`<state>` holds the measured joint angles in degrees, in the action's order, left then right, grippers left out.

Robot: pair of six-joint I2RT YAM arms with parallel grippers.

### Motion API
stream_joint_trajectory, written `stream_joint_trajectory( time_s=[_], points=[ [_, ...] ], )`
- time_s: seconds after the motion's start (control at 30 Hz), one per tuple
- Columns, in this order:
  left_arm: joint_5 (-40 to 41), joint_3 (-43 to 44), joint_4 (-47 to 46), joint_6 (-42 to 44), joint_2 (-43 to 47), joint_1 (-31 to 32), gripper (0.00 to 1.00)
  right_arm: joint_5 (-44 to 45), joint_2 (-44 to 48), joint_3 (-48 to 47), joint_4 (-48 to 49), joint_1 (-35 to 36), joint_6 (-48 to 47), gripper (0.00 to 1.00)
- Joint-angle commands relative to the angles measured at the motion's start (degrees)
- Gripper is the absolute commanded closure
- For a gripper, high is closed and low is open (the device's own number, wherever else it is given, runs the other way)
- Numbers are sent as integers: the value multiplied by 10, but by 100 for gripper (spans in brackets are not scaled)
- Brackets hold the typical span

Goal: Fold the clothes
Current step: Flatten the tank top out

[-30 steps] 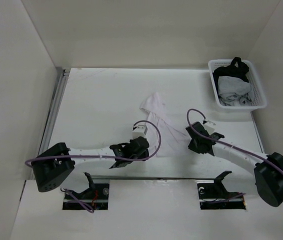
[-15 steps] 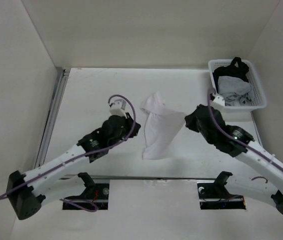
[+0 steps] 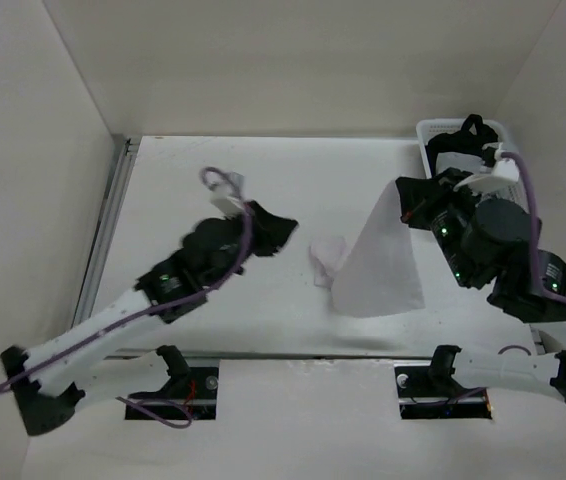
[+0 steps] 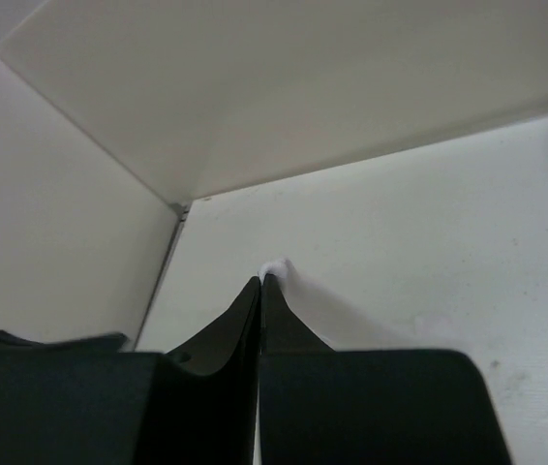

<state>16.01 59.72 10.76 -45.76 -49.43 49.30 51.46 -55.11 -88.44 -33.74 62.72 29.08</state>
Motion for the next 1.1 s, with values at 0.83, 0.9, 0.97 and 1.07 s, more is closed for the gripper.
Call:
stream_joint_trajectory(
  time_s=[0.83, 0.9, 0.97, 1.07],
  points=[
    [-34, 53, -222, -51, -596, 10, 99, -158, 68, 263, 71, -151, 65, 100],
    [-18, 51, -213, -37, -571, -39, 100, -162, 70, 282, 71, -153, 74, 100],
    [-12, 64, -197, -26, -551, -99, 100, -171, 70, 302, 71, -153, 90, 100],
    [-19, 124, -162, -5, -552, -173, 99, -195, 63, 338, 70, -156, 121, 100]
  ],
)
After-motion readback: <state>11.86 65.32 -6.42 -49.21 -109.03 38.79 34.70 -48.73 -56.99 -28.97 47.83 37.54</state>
